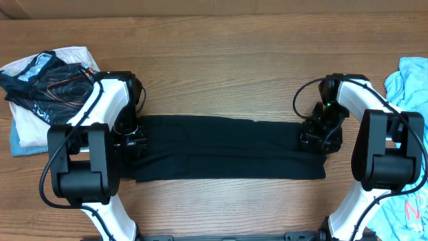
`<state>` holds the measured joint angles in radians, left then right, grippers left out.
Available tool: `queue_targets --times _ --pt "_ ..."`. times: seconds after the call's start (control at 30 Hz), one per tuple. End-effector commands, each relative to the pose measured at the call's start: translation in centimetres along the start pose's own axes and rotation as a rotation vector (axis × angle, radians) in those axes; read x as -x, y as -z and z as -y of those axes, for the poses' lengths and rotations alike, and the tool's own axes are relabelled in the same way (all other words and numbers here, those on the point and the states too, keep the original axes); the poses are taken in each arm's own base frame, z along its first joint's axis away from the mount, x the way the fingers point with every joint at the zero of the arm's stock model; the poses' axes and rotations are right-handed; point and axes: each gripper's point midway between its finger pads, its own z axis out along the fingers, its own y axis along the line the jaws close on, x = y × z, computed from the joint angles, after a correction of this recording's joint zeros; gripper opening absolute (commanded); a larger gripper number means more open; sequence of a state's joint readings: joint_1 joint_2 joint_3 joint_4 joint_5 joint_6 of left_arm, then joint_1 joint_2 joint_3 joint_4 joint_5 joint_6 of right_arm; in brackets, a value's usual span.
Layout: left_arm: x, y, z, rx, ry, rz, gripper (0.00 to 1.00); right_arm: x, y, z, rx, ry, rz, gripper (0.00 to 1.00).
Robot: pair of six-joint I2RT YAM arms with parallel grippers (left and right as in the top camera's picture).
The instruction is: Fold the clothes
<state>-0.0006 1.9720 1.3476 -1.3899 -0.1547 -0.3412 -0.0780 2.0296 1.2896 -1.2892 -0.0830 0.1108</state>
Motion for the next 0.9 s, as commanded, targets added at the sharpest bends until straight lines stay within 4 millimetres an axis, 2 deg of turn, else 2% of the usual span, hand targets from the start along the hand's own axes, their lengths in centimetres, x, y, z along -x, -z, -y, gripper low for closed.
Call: queue_targets --times 0.0,0.13,0.17,0.7,0.87 --pt "0.0 0.2 -0.1 0.012 -0.001 0.018 0.58 0.0 0.3 -0.2 0.025 0.004 0.036 0.59" --pt "0.4 0.2 0.1 0.006 0.009 0.034 0.59 0.6 0.3 -0.3 0.03 0.005 0.062 0.44" --pt "0.5 0.2 0.1 0.005 0.01 0.036 0.59 0.7 0.3 -0.3 0.03 0.003 0.066 0.43" --pt "0.5 0.2 0.2 0.003 0.009 0.037 0.61 2.0 0.4 -0.4 0.029 0.004 0.117 0.45" --pt "0.6 0.2 0.3 -0.002 0.011 0.041 0.66 2.8 0.5 -0.3 0.034 0.002 0.148 0.49"
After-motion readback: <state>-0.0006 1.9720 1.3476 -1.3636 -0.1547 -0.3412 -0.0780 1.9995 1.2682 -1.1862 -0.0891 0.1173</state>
